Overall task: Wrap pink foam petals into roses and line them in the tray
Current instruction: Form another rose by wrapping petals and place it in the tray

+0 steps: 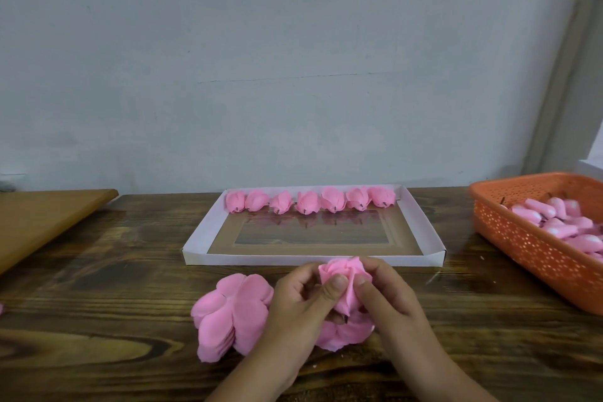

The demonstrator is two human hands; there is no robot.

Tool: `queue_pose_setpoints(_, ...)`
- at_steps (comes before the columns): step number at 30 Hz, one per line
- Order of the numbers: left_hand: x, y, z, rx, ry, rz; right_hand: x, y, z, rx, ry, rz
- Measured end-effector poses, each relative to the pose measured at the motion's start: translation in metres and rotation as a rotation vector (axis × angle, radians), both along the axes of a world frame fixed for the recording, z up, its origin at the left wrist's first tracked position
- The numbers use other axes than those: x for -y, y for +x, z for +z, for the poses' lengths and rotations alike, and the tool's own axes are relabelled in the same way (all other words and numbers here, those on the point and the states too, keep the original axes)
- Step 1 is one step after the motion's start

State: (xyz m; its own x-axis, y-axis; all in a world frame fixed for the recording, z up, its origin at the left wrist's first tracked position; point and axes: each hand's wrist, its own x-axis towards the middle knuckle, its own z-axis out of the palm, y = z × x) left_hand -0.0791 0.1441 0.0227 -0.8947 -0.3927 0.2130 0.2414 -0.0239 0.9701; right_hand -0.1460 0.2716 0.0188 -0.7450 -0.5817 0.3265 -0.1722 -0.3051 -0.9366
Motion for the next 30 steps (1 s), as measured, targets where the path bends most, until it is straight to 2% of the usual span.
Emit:
queue_pose_setpoints(12,-0.002,0.000,-0.003,0.097,-0.083,-0.018,0.000,0.000,0.006,0.038,0.077,-0.100)
queue_pose_setpoints(14,0.001,-0.001,-0.005,0.076,0.009,-0.014,-0.002,0.001,0.010,0.087,0.059,-0.057)
queue_pose_setpoints(17,0.006,-0.002,0.000,0.023,0.265,-0.055,-0.003,0.000,0.011,0.189,0.046,-0.035)
queue_pose_setpoints(22,0.013,-0.003,0.009,-0.097,0.498,-0.066,0.002,-0.009,0.006,0.304,0.164,-0.186)
queue_pose_setpoints(24,0.014,-0.003,0.011,-0.114,0.540,-0.051,-0.001,-0.009,0.006,0.255,0.195,-0.247)
queue_pose_setpoints(27,0.013,-0.002,0.012,-0.125,0.506,-0.015,-0.007,-0.008,0.009,0.235,0.206,-0.269)
queue_pose_setpoints(30,0.012,-0.002,0.011,-0.134,0.435,0.022,-0.006,-0.007,0.019,0.443,0.288,-0.110)
